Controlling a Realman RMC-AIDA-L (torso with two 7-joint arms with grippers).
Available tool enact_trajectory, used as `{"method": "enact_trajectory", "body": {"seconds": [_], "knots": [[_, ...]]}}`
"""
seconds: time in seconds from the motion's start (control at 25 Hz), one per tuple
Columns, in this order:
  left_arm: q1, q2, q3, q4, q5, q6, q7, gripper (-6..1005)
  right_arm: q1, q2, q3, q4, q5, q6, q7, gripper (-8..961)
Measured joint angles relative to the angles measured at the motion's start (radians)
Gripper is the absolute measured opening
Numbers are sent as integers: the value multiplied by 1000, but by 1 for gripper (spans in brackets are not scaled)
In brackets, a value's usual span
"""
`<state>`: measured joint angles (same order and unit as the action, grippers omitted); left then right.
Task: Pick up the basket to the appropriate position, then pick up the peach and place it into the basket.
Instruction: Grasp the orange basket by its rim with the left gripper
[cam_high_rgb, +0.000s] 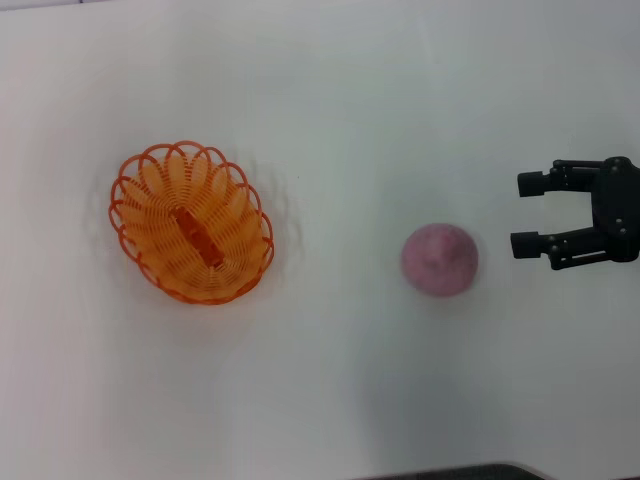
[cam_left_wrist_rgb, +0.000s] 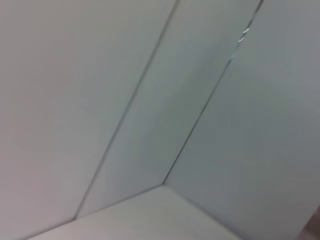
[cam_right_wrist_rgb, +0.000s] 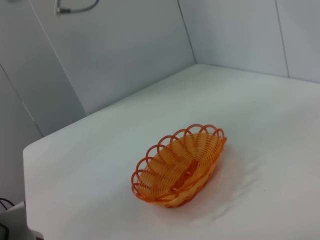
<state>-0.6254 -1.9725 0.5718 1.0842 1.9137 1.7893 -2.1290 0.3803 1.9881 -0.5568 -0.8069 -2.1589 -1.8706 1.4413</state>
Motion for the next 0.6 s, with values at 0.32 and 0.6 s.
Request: {"method": "enact_trajectory", "body": {"seconds": [0.32,0.6], "knots": [[-124,17,150,225,288,-5,-259,839,9,5,0,0,0,4,-4,944],[-213,-33,336,224,615,-126,-298,839,21,19,-1,0,-3,14,-10,945]]}}
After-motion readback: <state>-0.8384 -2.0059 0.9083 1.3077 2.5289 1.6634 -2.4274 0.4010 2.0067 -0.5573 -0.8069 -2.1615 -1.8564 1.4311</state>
